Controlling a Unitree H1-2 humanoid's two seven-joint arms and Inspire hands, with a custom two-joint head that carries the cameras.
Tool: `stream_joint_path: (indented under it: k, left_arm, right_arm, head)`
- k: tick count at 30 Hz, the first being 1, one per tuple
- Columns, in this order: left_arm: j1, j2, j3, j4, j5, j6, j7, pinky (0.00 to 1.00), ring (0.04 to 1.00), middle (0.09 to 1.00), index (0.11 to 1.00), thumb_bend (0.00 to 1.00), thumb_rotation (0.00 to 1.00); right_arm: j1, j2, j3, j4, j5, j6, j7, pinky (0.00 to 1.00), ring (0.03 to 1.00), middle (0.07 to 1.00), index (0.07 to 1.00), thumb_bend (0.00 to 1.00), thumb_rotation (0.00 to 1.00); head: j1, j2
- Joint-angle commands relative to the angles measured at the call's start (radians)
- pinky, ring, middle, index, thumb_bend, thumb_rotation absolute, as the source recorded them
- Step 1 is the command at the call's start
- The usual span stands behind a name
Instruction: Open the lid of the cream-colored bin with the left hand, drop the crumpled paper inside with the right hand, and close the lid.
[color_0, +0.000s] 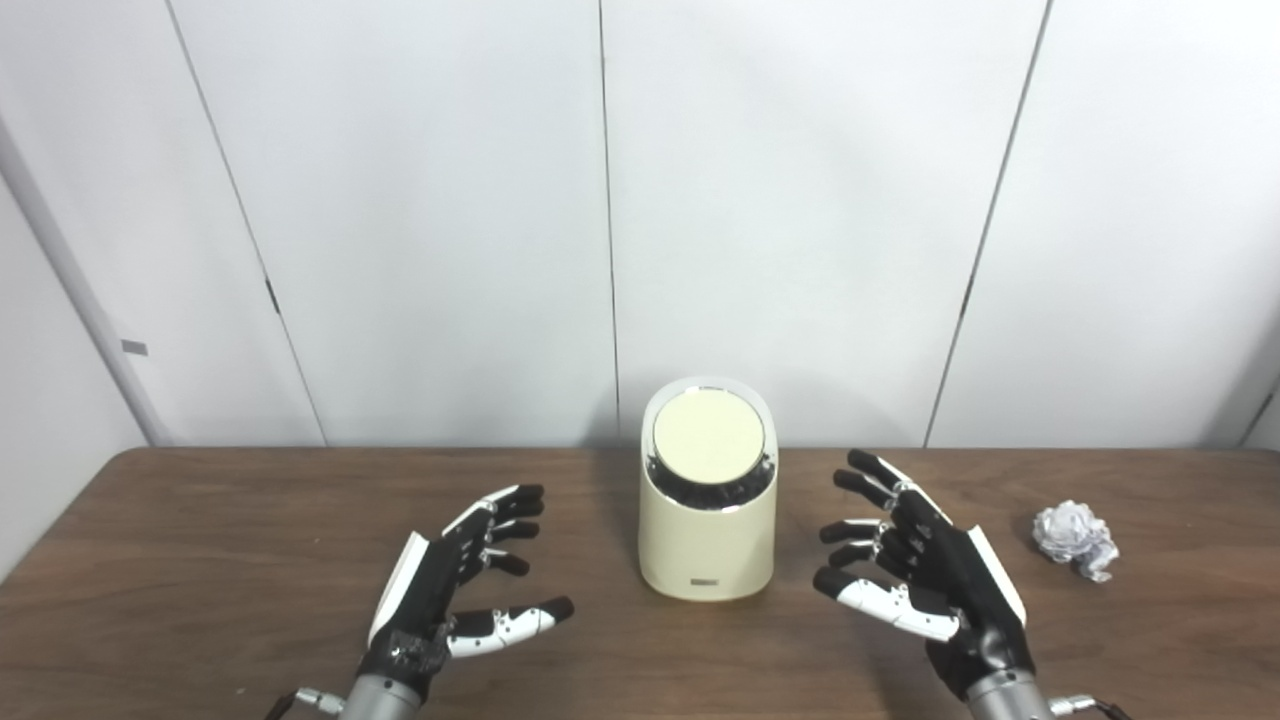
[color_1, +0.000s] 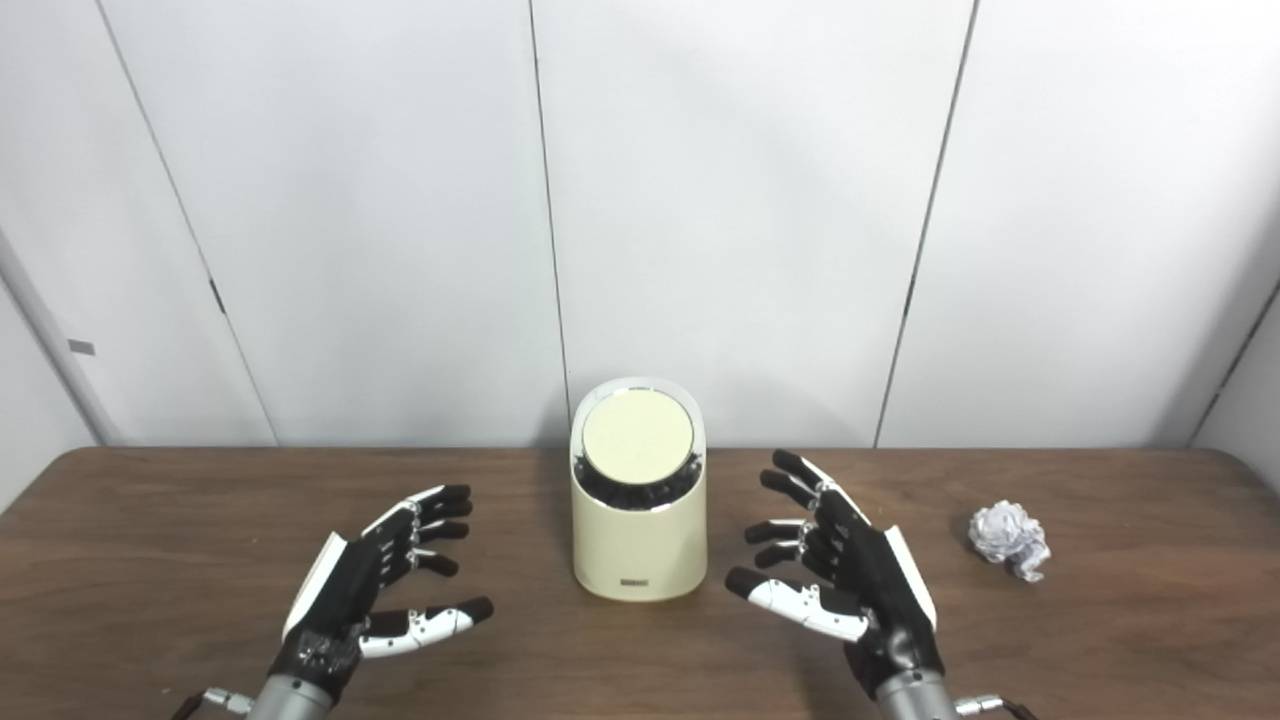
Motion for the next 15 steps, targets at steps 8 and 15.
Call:
stream_joint_path:
  k: [8, 15]
  left_arm:
    - [-0.046, 0.021, 0.008, -0.035, -0.005, -0.028, 0.010, 0.58, 0.744, 0.813, 0.859, 0.73, 0.00]
    - [-0.045, 0.022, 0.007, -0.036, -0.011, -0.029, 0.006, 0.59, 0.738, 0.804, 0.850, 0.74, 0.01]
  right_arm:
    - [-0.035, -0.009, 0.010, -0.030, -0.021, -0.034, 0.000, 0.46, 0.610, 0.827, 0.847, 0.79, 0.29]
    - [-0.035, -0.007, 0.008, -0.038, -0.026, -0.028, -0.003, 0.47, 0.617, 0.827, 0.847, 0.80, 0.31]
  head:
    - [-0.001, -0.002]
    - [-0.003, -0.001]
